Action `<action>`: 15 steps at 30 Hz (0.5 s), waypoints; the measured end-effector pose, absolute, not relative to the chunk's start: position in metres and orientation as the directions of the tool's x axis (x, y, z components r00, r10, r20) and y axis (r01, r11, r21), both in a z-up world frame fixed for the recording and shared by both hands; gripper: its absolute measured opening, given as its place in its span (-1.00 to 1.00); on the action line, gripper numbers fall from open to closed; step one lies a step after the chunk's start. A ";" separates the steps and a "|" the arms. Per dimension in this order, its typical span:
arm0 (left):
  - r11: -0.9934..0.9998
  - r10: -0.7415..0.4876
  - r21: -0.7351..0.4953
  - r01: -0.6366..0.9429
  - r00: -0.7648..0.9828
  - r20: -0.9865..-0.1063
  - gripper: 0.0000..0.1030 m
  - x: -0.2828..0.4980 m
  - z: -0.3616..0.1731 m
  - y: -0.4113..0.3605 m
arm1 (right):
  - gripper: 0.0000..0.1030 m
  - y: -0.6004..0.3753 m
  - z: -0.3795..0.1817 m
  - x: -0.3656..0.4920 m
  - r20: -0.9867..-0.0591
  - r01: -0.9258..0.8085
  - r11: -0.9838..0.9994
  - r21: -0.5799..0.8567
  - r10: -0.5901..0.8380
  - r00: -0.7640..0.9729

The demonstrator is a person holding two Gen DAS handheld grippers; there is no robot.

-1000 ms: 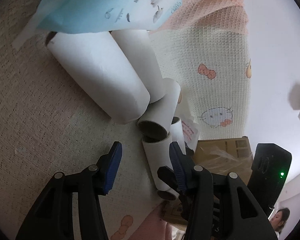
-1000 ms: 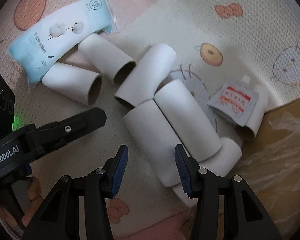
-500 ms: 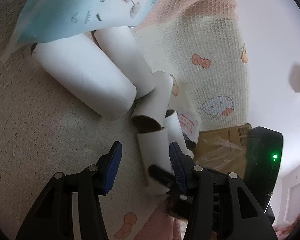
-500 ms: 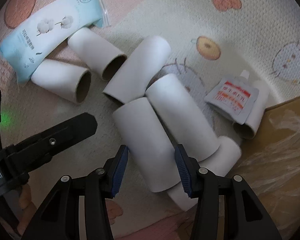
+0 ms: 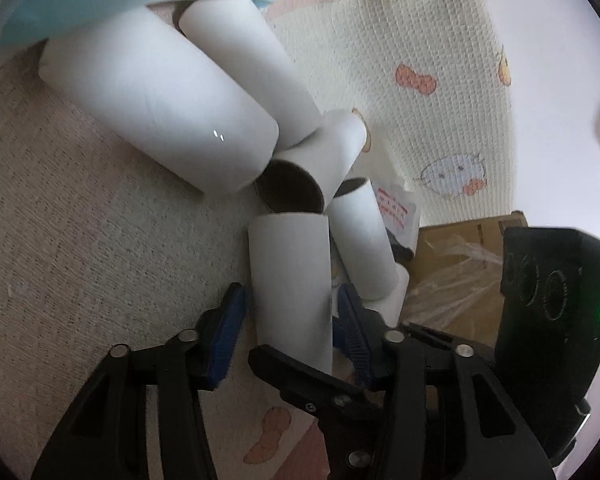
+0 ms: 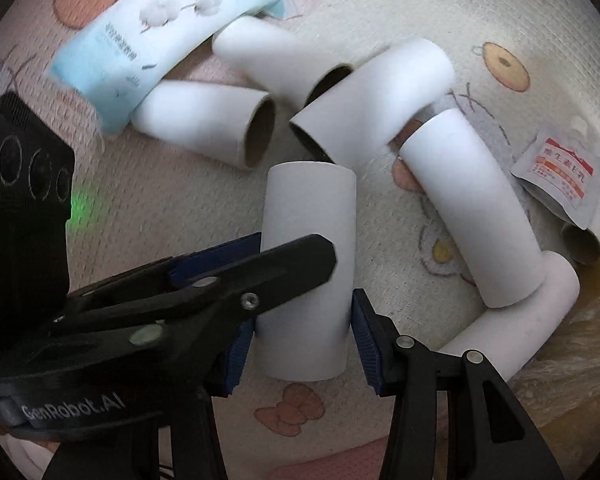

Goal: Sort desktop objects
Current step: 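Close the left gripper around another upright white paper tube, then lift the second tube off the blanket with the left gripper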

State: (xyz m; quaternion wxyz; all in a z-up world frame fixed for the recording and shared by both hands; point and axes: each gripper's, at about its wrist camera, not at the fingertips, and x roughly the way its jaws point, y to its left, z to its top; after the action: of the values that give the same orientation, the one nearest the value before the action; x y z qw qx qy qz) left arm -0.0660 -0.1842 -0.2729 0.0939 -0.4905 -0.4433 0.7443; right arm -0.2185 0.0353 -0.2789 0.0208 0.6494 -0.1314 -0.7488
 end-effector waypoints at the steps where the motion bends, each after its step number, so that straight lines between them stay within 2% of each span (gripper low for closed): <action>1: -0.595 0.571 -0.748 0.293 -0.501 -0.650 -0.13 -0.066 -0.272 -0.183 | -0.13 0.035 -0.279 -0.219 -0.967 -0.138 -0.965 0.222 -0.200 -0.156; 15: -0.668 0.480 -0.686 0.288 -0.538 -0.693 -0.14 -0.055 -0.230 -0.181 | -0.13 0.040 -0.249 -0.227 -0.955 -0.122 -0.962 0.244 -0.216 -0.201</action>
State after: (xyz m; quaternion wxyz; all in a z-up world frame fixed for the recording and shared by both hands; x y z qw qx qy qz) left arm -0.0554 -0.1809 -0.2298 0.0617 -0.4765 -0.4027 0.7791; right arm -0.2268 0.0404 -0.2489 0.0308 0.6315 -0.1341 -0.7631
